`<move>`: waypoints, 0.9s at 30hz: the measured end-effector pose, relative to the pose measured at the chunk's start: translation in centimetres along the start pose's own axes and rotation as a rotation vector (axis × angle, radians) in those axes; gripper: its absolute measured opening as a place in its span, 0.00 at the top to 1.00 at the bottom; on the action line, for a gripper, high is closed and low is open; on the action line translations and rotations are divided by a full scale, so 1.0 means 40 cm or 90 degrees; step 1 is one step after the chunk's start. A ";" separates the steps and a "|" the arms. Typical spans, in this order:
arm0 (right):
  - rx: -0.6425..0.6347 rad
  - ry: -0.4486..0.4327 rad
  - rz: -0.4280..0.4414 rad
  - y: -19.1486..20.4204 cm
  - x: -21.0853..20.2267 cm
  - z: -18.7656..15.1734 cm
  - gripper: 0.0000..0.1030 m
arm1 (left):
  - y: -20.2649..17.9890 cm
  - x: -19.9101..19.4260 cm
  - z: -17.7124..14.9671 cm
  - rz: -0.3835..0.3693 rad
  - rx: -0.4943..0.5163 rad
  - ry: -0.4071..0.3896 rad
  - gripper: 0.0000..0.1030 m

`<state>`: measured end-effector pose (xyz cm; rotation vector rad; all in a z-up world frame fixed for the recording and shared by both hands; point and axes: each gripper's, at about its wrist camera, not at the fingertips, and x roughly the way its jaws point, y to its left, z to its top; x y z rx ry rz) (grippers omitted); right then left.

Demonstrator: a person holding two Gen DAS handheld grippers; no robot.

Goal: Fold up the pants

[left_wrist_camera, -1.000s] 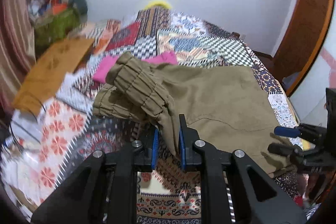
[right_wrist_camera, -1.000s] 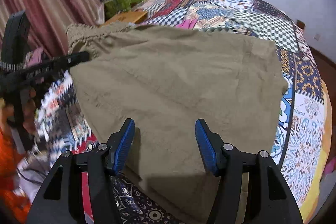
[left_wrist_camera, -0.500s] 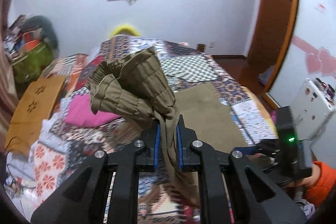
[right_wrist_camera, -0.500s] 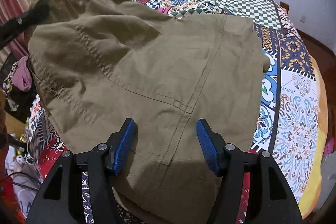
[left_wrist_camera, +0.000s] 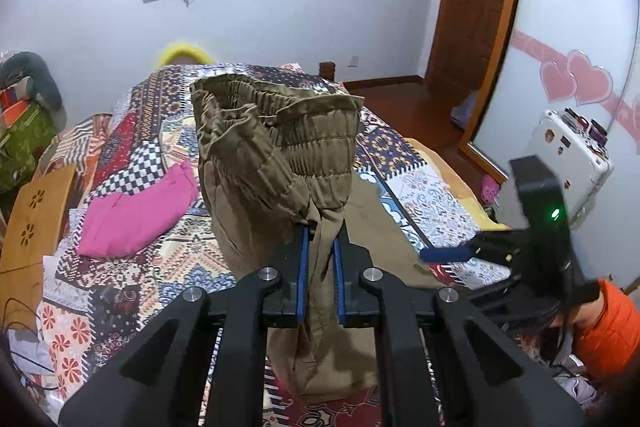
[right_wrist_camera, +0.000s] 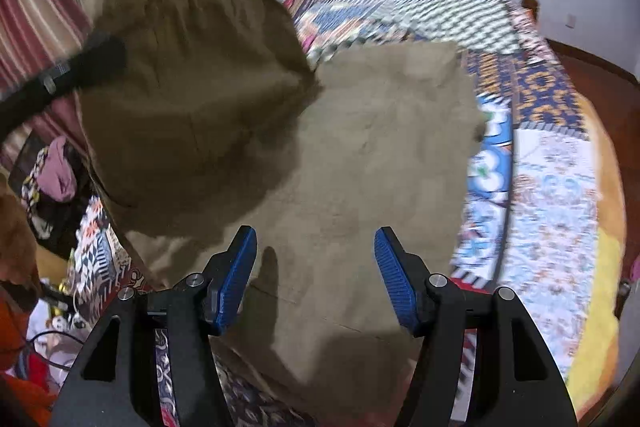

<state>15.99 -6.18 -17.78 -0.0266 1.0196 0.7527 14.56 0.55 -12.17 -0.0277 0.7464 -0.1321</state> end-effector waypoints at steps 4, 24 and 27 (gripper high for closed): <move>0.015 -0.008 -0.047 -0.041 -0.037 -0.027 0.43 | -0.022 0.015 -0.001 -0.012 0.014 0.010 0.90; 0.068 0.018 -0.041 -0.109 -0.008 -0.104 0.43 | -0.112 0.081 -0.064 -0.102 0.049 0.125 0.91; 0.068 0.016 -0.044 -0.107 -0.012 -0.106 0.43 | -0.113 0.062 -0.056 -0.125 0.032 0.121 0.91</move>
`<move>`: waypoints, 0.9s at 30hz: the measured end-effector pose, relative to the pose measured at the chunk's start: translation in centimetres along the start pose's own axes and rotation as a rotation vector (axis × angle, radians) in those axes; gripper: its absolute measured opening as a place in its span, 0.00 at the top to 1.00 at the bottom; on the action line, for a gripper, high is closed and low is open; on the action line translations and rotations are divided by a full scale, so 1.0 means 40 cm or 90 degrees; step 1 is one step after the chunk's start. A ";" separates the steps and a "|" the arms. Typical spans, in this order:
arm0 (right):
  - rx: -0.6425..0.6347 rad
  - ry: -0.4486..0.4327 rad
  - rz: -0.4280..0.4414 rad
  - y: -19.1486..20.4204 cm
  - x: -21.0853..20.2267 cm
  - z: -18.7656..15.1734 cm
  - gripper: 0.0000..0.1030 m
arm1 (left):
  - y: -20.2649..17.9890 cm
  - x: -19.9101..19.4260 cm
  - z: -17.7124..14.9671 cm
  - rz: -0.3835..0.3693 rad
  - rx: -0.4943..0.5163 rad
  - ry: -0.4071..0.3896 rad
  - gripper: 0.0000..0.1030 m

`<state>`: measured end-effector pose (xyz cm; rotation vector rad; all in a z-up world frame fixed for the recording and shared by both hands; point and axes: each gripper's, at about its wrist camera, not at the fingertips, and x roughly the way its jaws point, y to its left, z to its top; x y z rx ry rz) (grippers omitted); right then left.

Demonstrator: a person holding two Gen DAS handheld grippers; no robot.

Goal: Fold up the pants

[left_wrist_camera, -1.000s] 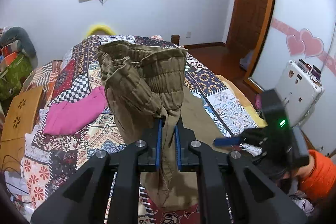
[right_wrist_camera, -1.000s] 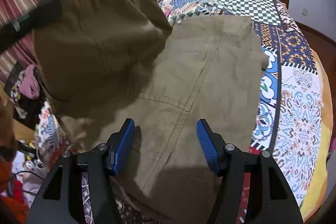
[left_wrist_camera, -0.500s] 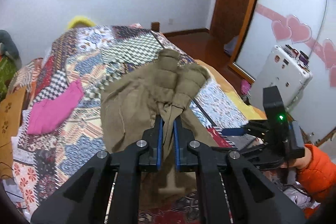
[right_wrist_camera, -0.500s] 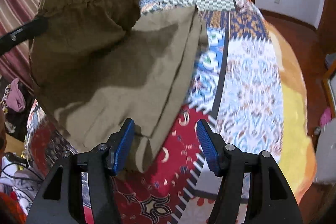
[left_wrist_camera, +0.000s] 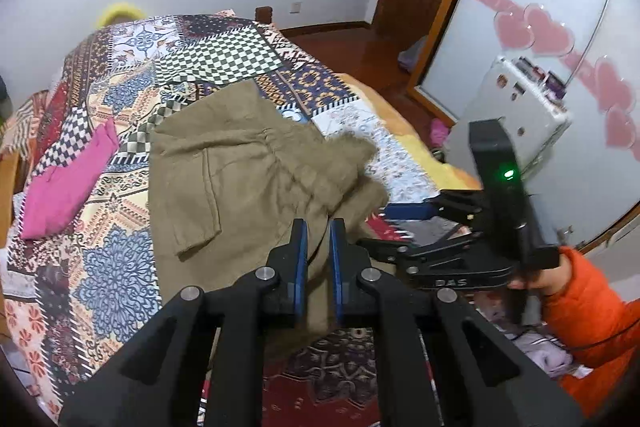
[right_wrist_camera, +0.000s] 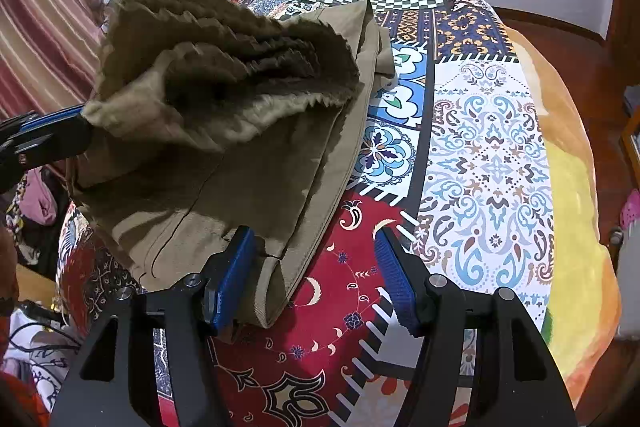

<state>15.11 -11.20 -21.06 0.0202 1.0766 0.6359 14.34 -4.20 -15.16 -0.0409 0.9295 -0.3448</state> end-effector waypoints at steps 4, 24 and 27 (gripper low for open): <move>-0.006 -0.004 -0.015 -0.003 -0.015 0.002 0.43 | -0.017 -0.031 0.008 0.023 0.018 -0.027 0.86; -0.018 -0.125 -0.030 0.032 -0.143 0.109 0.43 | 0.160 0.111 -0.086 0.080 -0.055 0.063 0.47; -0.034 -0.103 -0.018 0.062 -0.101 0.107 0.43 | 0.168 0.092 -0.080 0.064 -0.069 0.065 0.47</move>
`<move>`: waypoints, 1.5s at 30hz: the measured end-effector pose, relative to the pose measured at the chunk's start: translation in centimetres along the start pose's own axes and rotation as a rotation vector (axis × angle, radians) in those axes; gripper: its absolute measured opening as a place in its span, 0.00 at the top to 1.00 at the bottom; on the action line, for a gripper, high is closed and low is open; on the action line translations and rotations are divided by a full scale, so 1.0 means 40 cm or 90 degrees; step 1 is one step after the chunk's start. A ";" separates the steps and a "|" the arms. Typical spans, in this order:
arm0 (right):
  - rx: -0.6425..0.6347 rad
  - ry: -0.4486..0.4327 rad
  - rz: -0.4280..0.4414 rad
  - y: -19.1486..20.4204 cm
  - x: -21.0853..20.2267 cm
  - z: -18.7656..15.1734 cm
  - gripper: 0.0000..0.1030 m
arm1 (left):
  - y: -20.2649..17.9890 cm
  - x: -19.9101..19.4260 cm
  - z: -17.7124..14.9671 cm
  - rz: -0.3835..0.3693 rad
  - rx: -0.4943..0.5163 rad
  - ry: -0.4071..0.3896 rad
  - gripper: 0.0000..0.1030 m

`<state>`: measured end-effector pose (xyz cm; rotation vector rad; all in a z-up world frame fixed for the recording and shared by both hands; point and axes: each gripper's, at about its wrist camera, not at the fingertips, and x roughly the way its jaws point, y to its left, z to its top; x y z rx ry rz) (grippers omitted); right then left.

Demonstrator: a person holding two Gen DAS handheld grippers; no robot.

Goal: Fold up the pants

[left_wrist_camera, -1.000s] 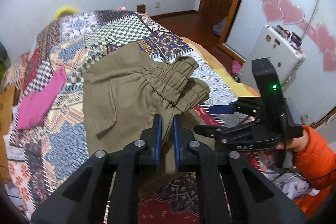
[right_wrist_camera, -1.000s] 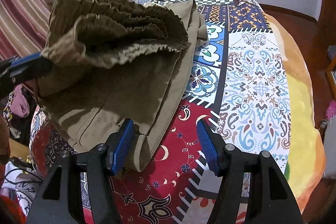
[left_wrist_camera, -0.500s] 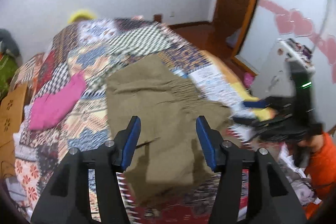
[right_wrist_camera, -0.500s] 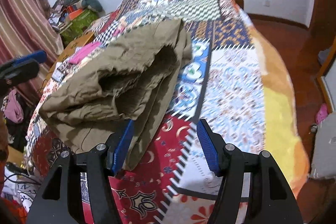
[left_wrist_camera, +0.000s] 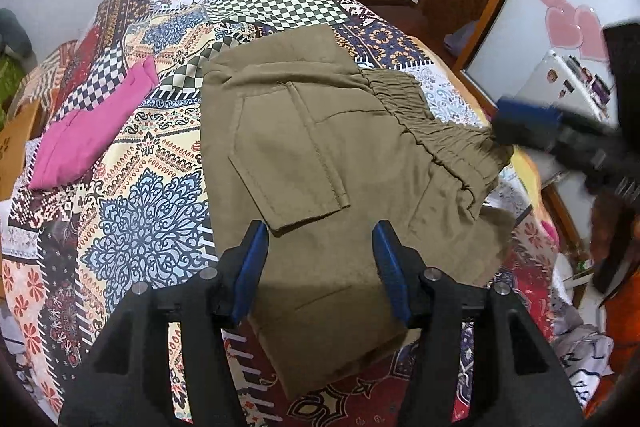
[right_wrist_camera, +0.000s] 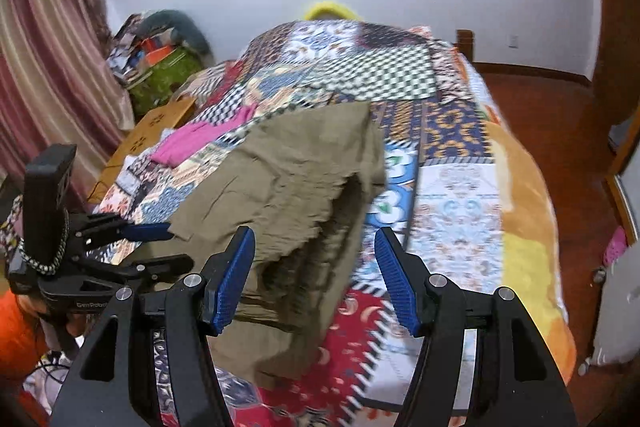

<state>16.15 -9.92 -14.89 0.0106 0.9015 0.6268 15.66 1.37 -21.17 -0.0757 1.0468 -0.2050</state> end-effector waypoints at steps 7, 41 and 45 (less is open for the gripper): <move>0.034 0.057 0.034 -0.013 0.086 -0.071 0.43 | 0.069 -0.039 0.041 0.017 -0.033 -0.034 0.44; 0.047 -0.018 -0.038 -0.129 0.135 0.106 0.41 | 0.314 0.348 0.359 -0.061 -0.074 0.041 0.61; 0.047 -0.013 -0.034 -0.136 0.149 0.106 0.41 | 0.303 0.362 0.374 -0.051 -0.052 0.025 0.86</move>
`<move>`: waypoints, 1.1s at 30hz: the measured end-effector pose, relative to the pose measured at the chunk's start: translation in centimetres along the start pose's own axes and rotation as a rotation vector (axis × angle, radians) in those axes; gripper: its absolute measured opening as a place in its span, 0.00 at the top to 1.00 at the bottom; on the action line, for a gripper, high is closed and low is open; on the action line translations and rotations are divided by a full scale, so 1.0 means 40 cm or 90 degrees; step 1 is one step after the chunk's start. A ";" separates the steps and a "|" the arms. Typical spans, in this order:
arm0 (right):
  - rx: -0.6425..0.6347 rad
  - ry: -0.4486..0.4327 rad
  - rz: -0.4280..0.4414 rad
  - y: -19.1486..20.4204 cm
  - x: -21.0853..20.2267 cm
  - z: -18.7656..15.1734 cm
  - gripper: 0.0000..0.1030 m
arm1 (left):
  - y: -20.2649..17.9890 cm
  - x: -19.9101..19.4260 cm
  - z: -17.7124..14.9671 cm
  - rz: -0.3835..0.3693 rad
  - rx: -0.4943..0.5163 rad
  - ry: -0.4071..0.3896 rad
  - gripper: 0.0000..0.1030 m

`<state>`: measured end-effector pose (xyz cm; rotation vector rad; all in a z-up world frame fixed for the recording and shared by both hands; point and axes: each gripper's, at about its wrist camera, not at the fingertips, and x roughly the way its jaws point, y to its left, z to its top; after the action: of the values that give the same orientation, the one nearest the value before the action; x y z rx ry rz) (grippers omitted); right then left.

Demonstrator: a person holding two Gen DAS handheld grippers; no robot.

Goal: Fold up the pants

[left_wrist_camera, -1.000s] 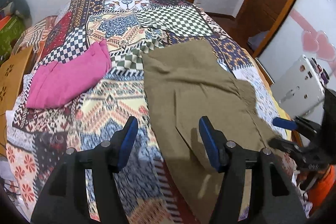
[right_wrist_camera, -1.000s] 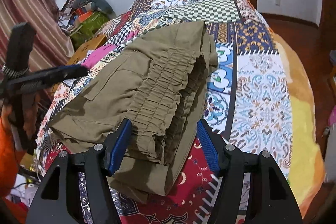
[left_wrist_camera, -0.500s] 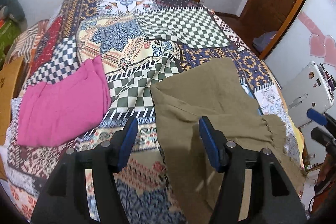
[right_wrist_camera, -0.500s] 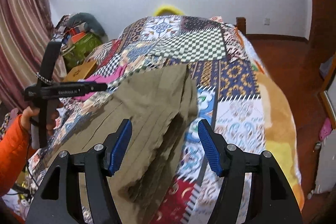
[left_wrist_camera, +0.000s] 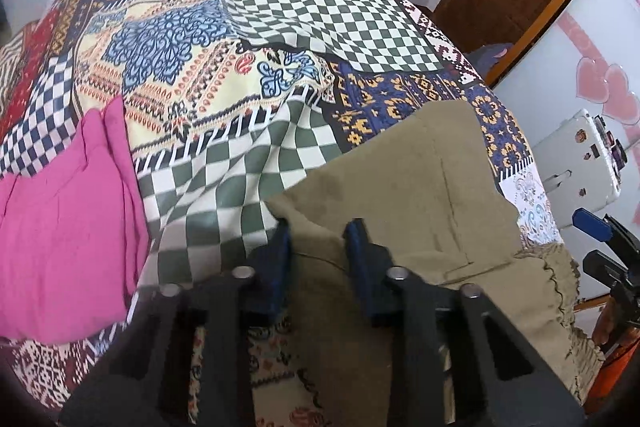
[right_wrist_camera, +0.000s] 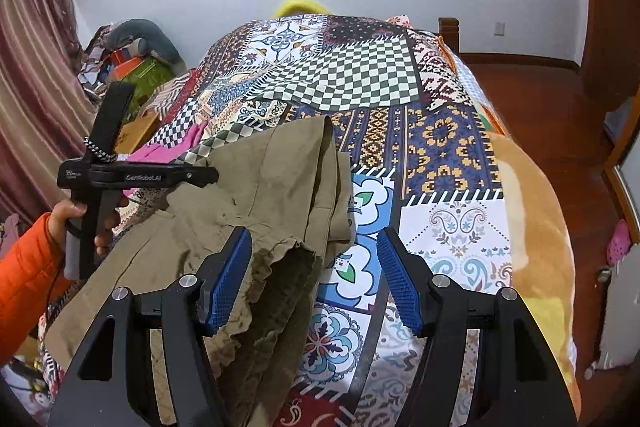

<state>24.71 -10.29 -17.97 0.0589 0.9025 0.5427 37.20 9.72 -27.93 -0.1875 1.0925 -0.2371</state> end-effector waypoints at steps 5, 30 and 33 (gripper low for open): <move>0.004 -0.004 -0.003 -0.003 -0.009 -0.002 0.40 | -0.016 -0.023 -0.009 0.039 0.030 -0.022 0.91; -0.088 0.070 -0.017 0.112 -0.101 -0.148 0.41 | 0.050 -0.390 -0.424 0.149 -0.102 -0.104 0.92; -0.082 0.080 -0.019 0.110 -0.110 -0.172 0.41 | 0.029 -0.411 -0.465 0.144 -0.097 -0.105 0.92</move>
<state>15.46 -9.77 -17.90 -0.1064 0.9866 0.5812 13.47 14.86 -22.55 -0.2148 0.9592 0.0637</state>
